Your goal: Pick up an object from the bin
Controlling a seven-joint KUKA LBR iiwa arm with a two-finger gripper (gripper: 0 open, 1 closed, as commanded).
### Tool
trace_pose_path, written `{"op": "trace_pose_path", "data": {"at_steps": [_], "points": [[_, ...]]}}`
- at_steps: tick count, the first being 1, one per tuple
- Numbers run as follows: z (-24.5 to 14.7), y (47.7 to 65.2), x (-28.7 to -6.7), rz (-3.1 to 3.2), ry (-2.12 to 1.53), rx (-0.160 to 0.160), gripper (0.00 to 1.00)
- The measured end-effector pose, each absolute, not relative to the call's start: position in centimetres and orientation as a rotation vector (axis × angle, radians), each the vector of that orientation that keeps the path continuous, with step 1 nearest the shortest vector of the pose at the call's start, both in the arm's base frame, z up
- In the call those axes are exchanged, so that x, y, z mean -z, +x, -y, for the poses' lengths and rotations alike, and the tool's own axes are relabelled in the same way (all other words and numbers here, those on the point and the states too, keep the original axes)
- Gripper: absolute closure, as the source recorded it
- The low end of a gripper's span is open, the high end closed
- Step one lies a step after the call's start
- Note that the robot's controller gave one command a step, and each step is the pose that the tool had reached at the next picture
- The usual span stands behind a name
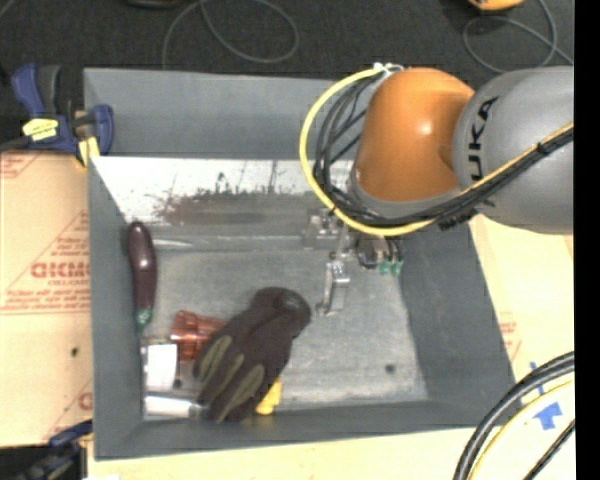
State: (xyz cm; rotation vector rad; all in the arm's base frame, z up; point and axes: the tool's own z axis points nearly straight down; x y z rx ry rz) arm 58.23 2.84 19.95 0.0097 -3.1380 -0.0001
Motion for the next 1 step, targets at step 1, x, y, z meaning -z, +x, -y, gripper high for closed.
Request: {"op": "trace_pose_path", "data": {"at_steps": [1], "points": [[-2.84,58.34,-20.43,3.146,0.009,0.001,0.00]]}}
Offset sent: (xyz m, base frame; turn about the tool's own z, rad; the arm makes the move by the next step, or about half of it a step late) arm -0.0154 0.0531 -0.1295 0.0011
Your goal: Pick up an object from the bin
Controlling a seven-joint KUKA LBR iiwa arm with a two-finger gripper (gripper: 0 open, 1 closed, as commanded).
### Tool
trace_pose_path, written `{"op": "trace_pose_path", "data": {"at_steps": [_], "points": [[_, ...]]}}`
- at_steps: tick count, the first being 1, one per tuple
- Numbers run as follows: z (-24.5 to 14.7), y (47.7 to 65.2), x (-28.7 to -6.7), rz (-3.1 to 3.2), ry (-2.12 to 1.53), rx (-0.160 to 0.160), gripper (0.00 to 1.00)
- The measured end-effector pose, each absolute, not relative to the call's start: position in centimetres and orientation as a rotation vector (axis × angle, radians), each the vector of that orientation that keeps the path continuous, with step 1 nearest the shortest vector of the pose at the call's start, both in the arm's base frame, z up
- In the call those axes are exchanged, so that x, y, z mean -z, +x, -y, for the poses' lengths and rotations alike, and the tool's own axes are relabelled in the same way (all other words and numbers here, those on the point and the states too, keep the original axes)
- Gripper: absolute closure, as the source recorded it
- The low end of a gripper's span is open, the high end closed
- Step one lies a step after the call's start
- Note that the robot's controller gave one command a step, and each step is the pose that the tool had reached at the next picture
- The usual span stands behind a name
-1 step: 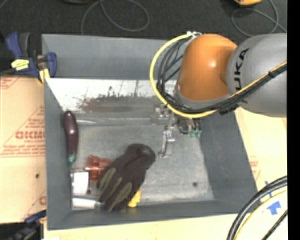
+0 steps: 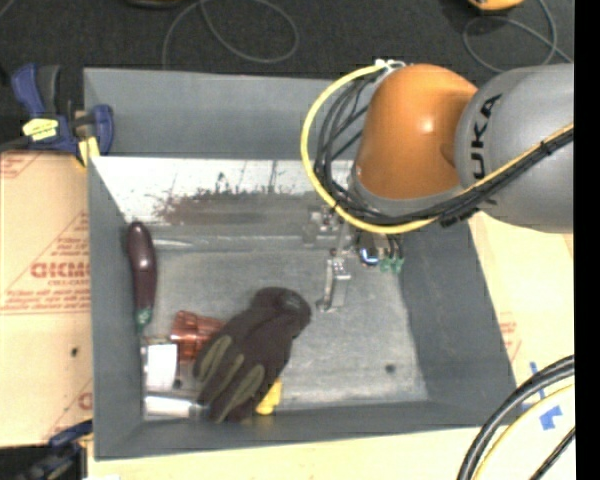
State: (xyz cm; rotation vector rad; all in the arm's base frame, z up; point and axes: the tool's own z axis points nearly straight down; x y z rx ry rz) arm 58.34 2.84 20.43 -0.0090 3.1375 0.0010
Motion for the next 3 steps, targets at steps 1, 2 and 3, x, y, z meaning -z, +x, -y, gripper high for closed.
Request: {"op": "trace_pose_path", "data": {"at_steps": [1,2,3], "points": [[-4.6,58.0,-16.1,-3.131,-0.003,-0.001,0.00],[-5.8,58.6,-10.3,-3.131,0.157,-0.004,0.00],[-6.5,59.2,-7.2,-3.129,-0.030,-0.001,1.00]]}}
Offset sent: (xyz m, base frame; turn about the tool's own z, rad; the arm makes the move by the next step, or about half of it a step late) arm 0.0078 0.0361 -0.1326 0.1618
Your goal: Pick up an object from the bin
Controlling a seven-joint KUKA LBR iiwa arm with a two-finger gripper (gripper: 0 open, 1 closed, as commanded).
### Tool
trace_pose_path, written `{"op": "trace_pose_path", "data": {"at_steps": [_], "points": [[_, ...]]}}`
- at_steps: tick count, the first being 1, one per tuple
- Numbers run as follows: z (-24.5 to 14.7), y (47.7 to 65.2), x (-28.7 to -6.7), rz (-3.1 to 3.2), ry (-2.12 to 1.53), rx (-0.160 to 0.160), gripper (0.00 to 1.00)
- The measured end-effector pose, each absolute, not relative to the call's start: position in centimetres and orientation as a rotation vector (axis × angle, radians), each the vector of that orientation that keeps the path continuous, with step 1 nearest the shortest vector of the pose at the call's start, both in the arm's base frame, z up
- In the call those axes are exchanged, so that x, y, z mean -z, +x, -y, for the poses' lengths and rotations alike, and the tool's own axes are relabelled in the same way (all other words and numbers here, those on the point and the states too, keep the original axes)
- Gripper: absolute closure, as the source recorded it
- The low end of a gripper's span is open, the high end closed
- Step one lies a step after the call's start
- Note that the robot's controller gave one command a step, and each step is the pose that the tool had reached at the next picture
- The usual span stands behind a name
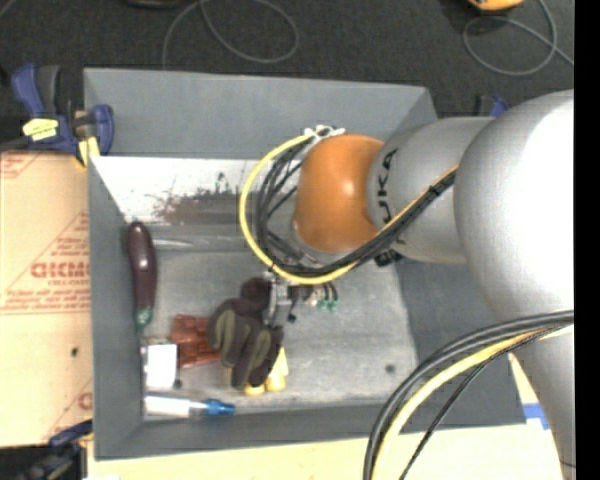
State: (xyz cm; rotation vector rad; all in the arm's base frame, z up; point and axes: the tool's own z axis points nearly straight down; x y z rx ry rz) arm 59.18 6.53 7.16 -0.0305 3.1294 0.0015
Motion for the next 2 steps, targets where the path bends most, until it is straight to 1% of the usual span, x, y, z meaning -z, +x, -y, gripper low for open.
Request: {"op": "trace_pose_path", "data": {"at_steps": [1,2], "points": [[-6.5,59.2,-7.2,-3.129,-0.030,-0.002,1.00],[-5.8,60.5,-27.0,-3.127,-0.021,-0.002,1.00]]}}
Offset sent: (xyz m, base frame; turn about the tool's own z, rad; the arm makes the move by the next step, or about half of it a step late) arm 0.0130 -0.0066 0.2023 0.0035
